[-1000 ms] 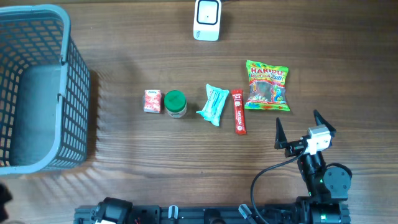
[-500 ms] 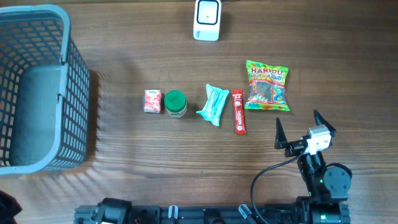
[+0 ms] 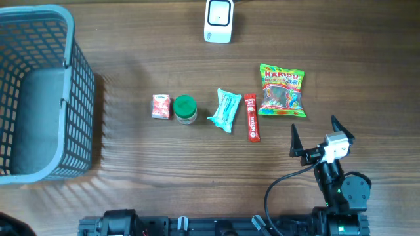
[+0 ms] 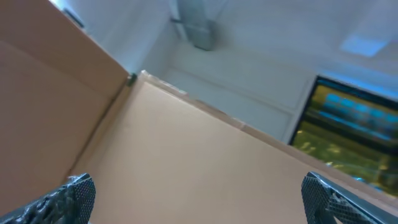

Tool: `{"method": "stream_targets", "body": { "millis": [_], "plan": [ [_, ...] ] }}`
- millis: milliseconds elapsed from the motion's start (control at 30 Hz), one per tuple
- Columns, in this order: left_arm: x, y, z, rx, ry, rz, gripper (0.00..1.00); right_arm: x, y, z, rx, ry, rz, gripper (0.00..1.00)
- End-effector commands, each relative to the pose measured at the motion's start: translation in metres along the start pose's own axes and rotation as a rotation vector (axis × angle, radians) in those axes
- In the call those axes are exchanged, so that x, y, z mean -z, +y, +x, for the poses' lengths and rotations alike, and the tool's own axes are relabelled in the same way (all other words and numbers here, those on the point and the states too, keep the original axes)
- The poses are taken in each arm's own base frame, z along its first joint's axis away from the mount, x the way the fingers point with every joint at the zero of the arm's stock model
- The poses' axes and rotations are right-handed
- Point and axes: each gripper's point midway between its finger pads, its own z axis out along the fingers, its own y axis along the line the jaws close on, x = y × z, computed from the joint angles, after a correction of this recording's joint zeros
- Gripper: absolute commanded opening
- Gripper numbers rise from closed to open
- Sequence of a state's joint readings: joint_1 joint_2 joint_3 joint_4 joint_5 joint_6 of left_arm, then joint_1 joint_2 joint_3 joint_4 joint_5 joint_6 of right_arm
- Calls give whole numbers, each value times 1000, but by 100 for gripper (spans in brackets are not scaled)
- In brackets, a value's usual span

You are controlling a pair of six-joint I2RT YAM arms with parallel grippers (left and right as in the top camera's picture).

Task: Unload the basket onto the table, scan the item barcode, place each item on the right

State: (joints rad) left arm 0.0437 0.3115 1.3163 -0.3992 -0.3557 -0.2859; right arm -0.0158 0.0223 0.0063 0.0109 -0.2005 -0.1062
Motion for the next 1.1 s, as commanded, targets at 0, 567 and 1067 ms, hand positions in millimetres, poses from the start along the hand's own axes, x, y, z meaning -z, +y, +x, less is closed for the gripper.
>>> {"method": "stream_targets", "body": {
  "millis": [0, 567, 1067],
  "plan": [
    [15, -13, 13, 45, 3, 127, 100, 0, -2, 0, 21, -2, 11, 100],
    [57, -39, 43, 23, -59, 441, 100, 26, 81, -43, -620, 21, -529, 100],
    [36, 35, 163, 52, 332, 75, 100, 56, 56, -112, -611, 473, -290, 100]
  ]
}}
